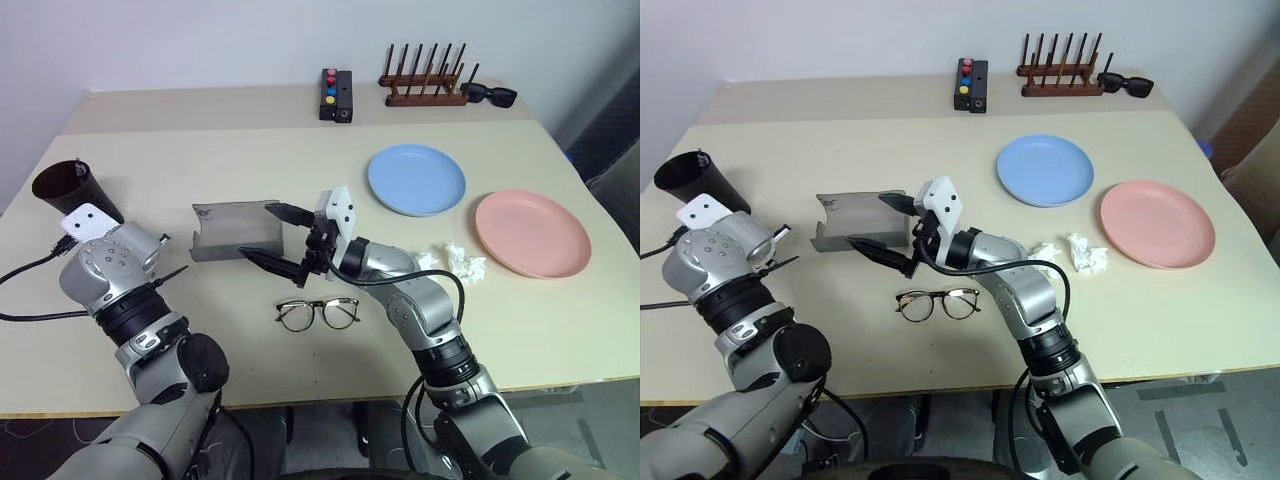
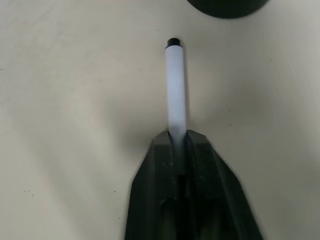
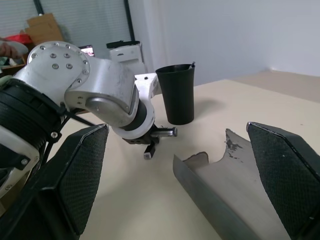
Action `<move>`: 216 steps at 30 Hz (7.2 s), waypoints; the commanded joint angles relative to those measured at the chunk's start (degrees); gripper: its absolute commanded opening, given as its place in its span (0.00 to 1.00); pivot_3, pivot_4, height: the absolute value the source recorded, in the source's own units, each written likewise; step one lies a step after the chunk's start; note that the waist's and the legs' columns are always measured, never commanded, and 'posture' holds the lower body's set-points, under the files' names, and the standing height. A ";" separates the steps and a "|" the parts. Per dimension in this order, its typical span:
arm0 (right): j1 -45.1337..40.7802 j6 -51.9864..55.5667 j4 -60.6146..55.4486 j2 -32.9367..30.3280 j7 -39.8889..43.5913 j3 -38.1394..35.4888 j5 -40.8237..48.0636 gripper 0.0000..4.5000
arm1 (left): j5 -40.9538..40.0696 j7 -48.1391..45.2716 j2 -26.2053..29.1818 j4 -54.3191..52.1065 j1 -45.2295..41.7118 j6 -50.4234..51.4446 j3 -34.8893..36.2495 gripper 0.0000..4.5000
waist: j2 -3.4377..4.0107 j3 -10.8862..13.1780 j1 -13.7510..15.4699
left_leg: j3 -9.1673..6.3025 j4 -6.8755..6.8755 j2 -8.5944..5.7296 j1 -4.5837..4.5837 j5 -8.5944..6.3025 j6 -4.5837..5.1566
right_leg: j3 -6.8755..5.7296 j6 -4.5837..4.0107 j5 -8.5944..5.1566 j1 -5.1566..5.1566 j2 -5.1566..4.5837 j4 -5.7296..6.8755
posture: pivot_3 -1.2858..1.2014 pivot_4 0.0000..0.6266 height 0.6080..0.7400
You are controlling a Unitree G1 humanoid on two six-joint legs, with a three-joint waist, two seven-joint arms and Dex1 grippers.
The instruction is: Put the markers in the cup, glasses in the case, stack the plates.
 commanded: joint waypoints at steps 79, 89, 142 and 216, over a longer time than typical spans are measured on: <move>-3.28 -4.16 -1.72 0.38 0.74 -6.67 4.28 1.00 | 2.88 -53.22 24.98 25.76 9.80 -86.98 -25.02 0.72 | 0.00 0.02 0.11 | 0.02 -0.12 0.03 -0.13 0.08 -0.12 | 0.00 -0.03 0.02 -0.21 0.00 -0.01 | 0.52 0.24 0.95; -0.13 -3.56 -4.73 -13.66 5.89 -7.88 1.73 1.00 | -8.35 -90.28 34.23 -1.87 25.89 -59.54 -40.51 0.99 | 0.08 0.07 -1.38 | 0.04 -0.26 0.06 -0.12 0.07 -0.09 | 0.02 -0.06 0.00 -0.22 0.01 -0.03 | 0.52 0.24 0.95; 9.93 0.78 -15.14 -23.13 4.47 -7.82 0.89 1.00 | 12.83 -126.37 35.27 11.60 14.72 -65.00 -62.36 0.45 | 0.07 0.07 -1.18 | 0.07 -0.22 0.07 -0.15 0.06 -0.02 | 0.02 -0.06 -0.02 -0.20 -0.01 -0.08 | 0.52 0.24 0.95; 19.58 2.18 -20.37 -32.05 4.15 -11.35 -0.12 1.00 | 7.63 -130.45 27.31 -0.31 13.36 -51.49 -72.40 0.01 | 0.14 0.02 0.36 | 0.07 0.15 0.07 0.07 -0.03 0.13 | 0.01 -0.24 -0.16 0.29 -0.02 -0.10 | 0.52 0.24 0.95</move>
